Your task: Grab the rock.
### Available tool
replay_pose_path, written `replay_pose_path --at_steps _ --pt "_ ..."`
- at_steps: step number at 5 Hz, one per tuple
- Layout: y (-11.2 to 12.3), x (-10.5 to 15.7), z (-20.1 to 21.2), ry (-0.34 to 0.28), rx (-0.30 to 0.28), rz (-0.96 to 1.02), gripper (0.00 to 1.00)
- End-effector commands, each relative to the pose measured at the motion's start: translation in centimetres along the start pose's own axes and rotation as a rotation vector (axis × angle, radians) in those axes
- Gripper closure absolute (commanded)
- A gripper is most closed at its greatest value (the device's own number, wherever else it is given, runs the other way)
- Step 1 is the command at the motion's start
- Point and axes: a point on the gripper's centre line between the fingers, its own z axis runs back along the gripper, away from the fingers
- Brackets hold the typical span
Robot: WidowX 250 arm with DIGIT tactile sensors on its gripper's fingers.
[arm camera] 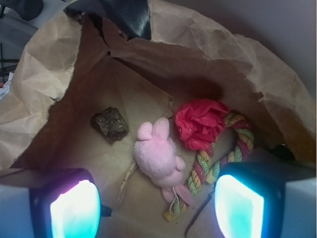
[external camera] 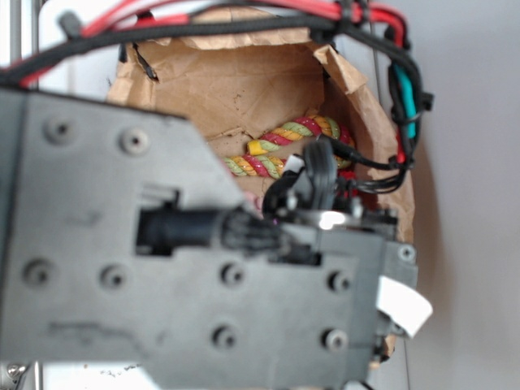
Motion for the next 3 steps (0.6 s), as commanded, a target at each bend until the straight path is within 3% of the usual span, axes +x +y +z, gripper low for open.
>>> replay_pose_path --at_steps 1,2,3 --pt "3.3 0.7 1.0 -0.157 -0.156 -0.347 0.0" --pt "4.3 0.8 1.2 -0.186 -0.172 -0.436 0.0" --pt "2.2 0.1 1.1 -0.227 -0.093 -0.549 0.0"
